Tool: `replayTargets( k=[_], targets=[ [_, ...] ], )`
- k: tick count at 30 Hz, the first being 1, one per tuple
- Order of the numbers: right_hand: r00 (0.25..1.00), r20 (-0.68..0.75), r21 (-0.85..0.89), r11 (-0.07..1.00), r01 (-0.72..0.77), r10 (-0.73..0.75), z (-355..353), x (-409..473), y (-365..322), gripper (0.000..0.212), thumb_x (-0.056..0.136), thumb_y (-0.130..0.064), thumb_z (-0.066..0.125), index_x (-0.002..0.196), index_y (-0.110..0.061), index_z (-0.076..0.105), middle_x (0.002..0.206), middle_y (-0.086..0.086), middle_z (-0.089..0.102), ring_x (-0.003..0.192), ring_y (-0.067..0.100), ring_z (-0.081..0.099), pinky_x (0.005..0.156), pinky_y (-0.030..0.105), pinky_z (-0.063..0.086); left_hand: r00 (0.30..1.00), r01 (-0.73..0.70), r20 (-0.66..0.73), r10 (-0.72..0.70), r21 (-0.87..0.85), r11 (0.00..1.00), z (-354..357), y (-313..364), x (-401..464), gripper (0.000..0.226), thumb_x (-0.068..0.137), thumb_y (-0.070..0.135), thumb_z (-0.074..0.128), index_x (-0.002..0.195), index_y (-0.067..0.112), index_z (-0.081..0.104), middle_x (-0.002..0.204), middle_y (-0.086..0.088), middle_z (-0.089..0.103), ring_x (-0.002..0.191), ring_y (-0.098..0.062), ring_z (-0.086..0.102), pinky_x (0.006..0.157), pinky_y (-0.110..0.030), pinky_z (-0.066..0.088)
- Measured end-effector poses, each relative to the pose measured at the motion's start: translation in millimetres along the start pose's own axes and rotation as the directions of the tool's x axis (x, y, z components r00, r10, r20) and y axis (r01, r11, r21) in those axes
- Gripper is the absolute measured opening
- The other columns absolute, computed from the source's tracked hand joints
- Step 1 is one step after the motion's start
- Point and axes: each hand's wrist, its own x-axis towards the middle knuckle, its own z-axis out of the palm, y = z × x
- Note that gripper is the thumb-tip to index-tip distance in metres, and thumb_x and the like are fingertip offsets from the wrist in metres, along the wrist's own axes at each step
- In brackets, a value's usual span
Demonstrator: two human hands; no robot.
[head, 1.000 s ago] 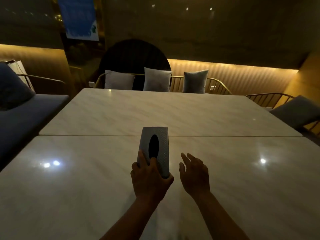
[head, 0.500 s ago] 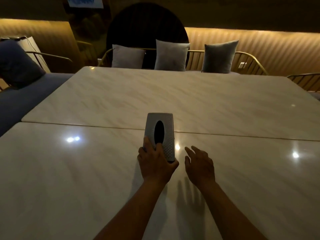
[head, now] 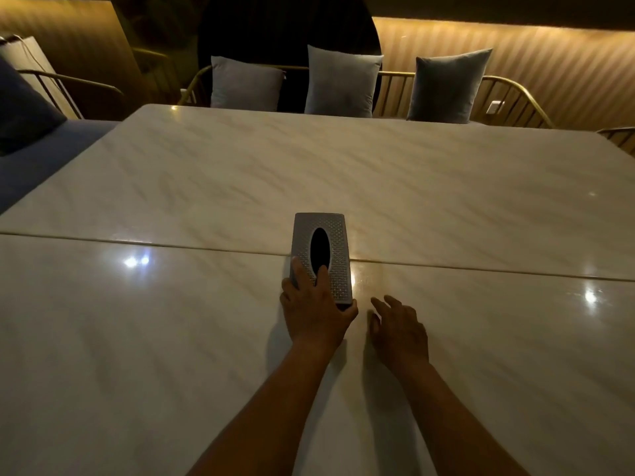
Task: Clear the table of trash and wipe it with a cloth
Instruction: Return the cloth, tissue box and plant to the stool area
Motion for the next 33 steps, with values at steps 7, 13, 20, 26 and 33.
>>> replayTargets(
  k=[7,13,20,26,33],
  targets=[
    [1.000,-0.013,-0.013,1.000,-0.019,0.019,-5,-35,-1,0.046,0.104,-0.038,0.036,0.149,-0.034,0.035,0.158,-0.004,0.030,0.142,0.022,0.031,0.109,0.039,0.036,0.986,-0.091,0.142,0.088,0.011,0.996,-20,-19,-15,0.108,0.079,0.088,0.036,0.158,0.029,-0.008,0.164,-0.016,-0.015,0.150,-0.041,-0.003,0.121,-0.055,0.008],
    [0.990,-0.134,0.070,0.996,0.052,-0.042,-19,-110,-35,0.044,0.102,-0.038,0.039,0.146,-0.032,0.041,0.155,-0.004,0.037,0.139,0.018,0.035,0.111,0.036,0.034,0.982,-0.129,0.145,0.119,0.059,0.990,-56,-74,-89,0.082,0.095,0.070,0.029,0.158,0.030,-0.006,0.165,-0.014,-0.013,0.152,-0.035,-0.008,0.124,-0.051,0.006],
    [0.909,-0.309,0.089,0.943,0.321,-0.280,-9,-198,-97,0.039,0.095,-0.029,0.056,0.134,-0.026,0.056,0.137,0.002,0.057,0.126,0.021,0.053,0.103,0.041,0.047,0.988,-0.073,0.144,0.055,0.128,0.989,-107,-155,-210,0.073,0.098,0.060,0.031,0.159,0.027,0.006,0.166,-0.013,0.005,0.153,-0.033,0.004,0.124,-0.050,0.009],
    [0.818,-0.267,0.133,0.821,0.555,-0.510,6,-269,-180,0.042,0.097,-0.031,0.053,0.139,-0.027,0.053,0.141,0.001,0.055,0.131,0.024,0.049,0.107,0.046,0.043,0.976,0.199,0.041,-0.214,0.228,0.953,-173,-229,-297,0.074,0.100,0.059,0.026,0.159,0.026,-0.003,0.167,-0.012,-0.001,0.153,-0.032,-0.001,0.123,-0.047,0.002],
    [0.605,-0.269,0.153,0.587,0.795,-0.750,27,-354,-294,0.042,0.096,-0.031,0.054,0.137,-0.028,0.055,0.140,0.000,0.056,0.131,0.026,0.047,0.106,0.045,0.041,0.847,0.531,-0.147,-0.510,0.209,0.821,-254,-318,-376,0.074,0.100,0.061,0.027,0.159,0.026,0.000,0.167,-0.012,0.000,0.153,-0.033,0.001,0.123,-0.047,0.005]
  ],
)
